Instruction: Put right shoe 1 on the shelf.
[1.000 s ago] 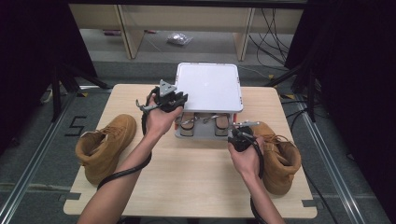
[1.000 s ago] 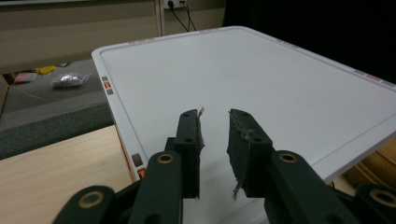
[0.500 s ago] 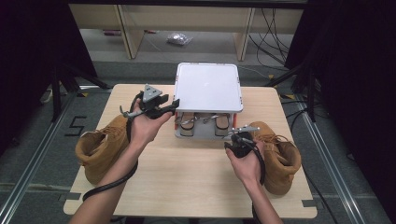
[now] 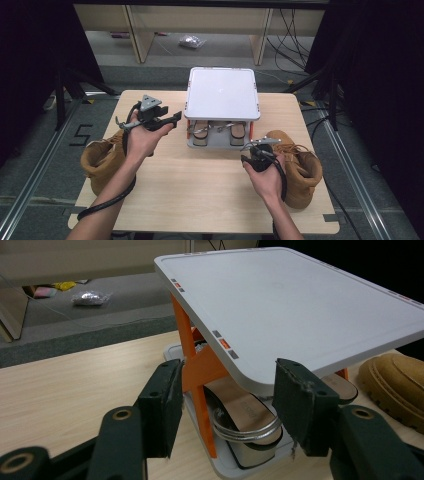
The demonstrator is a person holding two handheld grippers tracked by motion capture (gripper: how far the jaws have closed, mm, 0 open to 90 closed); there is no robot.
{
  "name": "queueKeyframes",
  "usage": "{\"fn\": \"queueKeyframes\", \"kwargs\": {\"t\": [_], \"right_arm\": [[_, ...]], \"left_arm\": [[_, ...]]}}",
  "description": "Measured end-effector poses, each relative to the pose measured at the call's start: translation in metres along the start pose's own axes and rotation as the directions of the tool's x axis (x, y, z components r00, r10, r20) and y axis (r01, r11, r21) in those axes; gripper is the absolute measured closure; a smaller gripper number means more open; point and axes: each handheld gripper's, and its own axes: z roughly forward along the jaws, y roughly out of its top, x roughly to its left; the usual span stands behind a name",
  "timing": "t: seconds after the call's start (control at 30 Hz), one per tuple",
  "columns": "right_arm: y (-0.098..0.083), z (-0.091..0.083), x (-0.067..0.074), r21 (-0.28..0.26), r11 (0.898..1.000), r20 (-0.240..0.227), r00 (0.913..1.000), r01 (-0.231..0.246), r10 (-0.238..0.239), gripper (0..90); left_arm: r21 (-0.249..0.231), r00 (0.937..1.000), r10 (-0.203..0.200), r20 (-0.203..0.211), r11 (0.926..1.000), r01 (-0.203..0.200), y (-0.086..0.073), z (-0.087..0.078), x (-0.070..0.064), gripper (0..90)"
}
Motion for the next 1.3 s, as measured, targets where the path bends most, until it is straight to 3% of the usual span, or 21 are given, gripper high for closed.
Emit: {"fn": "queueKeyframes", "kwargs": {"t": [0.1, 0.17, 0.27, 0.37, 0.57, 0.6, 0.63, 0.77, 0.8, 0.83, 0.93, 1.0, 1.1, 1.13, 1.3], "right_arm": [[-0.002, -0.001, 0.001, 0.005, 1.000, -0.008, 0.9998, -0.019, 0.019, 59.2], [-0.003, -0.003, -0.001, -0.002, 1.000, -0.011, 0.9999, 0.006, -0.006, 58.8], [-0.005, -0.004, 0.000, -0.021, 1.000, -0.013, 0.9998, -0.015, 0.015, 58.0], [-0.009, -0.008, 0.001, 0.010, 1.000, -0.019, 0.9998, -0.008, 0.008, 57.4], [-0.015, -0.011, 0.002, 0.007, 1.000, -0.030, 0.9995, -0.010, 0.010, 56.4], [-0.016, -0.012, 0.001, 0.012, 1.000, -0.030, 0.9995, -0.004, 0.005, 56.3], [-0.017, -0.013, 0.003, 0.010, 1.000, -0.032, 0.9991, -0.029, 0.030, 56.2], [-0.019, -0.013, -0.002, 0.009, 1.000, -0.041, 0.9991, -0.007, 0.008, 55.8], [-0.019, -0.014, -0.001, 0.016, 1.000, -0.023, 0.9996, -0.014, 0.014, 55.6], [-0.019, -0.013, -0.002, 0.015, 1.000, -0.040, 0.9991, -0.013, 0.014, 55.6], [-0.021, -0.011, -0.002, 0.025, 1.000, -0.021, 0.9997, -0.016, 0.016, 55.3], [-0.021, -0.010, 0.001, 0.020, 0.999, -0.040, 0.9985, -0.037, 0.037, 55.1], [-0.021, -0.009, 0.002, 0.026, 0.999, -0.047, 0.9984, -0.031, 0.032, 55.0], [-0.021, -0.008, 0.000, 0.027, 1.000, -0.049, 0.9988, -0.003, 0.004, 54.9], [-0.021, -0.007, 0.000, 0.030, 1.000, -0.053, 0.9986, -0.005, 0.007, 54.7]], "left_arm": [[0.007, 1.0000, -0.004, 0.007, 1.0000, 0.004, -0.001, -0.005, 0.000, 45.0], [0.009, 1.0000, 0.000, 0.003, 1.0000, 0.000, -0.002, -0.010, 0.003, 44.8], [0.026, 0.9999, -0.009, -0.006, 0.9996, 0.009, -0.004, -0.017, 0.007, 43.2], [0.049, 0.9998, -0.005, -0.017, 0.9988, 0.006, -0.007, -0.026, 0.012, 41.6], [0.058, 0.9996, -0.016, -0.025, 0.9982, 0.017, -0.012, -0.039, 0.018, 41.0], [0.062, 0.9994, -0.011, -0.032, 0.9980, 0.013, -0.012, -0.042, 0.021, 41.0], [0.061, 0.9993, -0.010, -0.037, 0.9981, 0.012, -0.013, -0.045, 0.023, 41.0], [0.073, 0.9987, -0.015, -0.048, 0.9971, 0.018, -0.015, -0.052, 0.031, 41.1], [0.079, 0.9986, -0.015, -0.051, 0.9967, 0.019, -0.015, -0.053, 0.033, 41.4], [0.089, 0.9983, -0.013, -0.056, 0.9958, 0.018, -0.016, -0.055, 0.036, 41.6], [0.115, 0.9968, -0.011, -0.079, 0.9932, 0.020, -0.020, -0.060, 0.043, 42.0], [0.127, 0.9965, -0.008, -0.084, 0.9917, 0.019, -0.023, -0.063, 0.047, 42.0], [0.128, 0.9953, -0.019, -0.095, 0.9914, 0.031, -0.028, -0.068, 0.053, 42.0], [0.128, 0.9950, -0.025, -0.097, 0.9911, 0.038, -0.029, -0.070, 0.055, 42.0], [0.114, 0.9928, -0.050, -0.109, 0.9915, 0.063, -0.033, -0.082, 0.064, 43.6]]}}
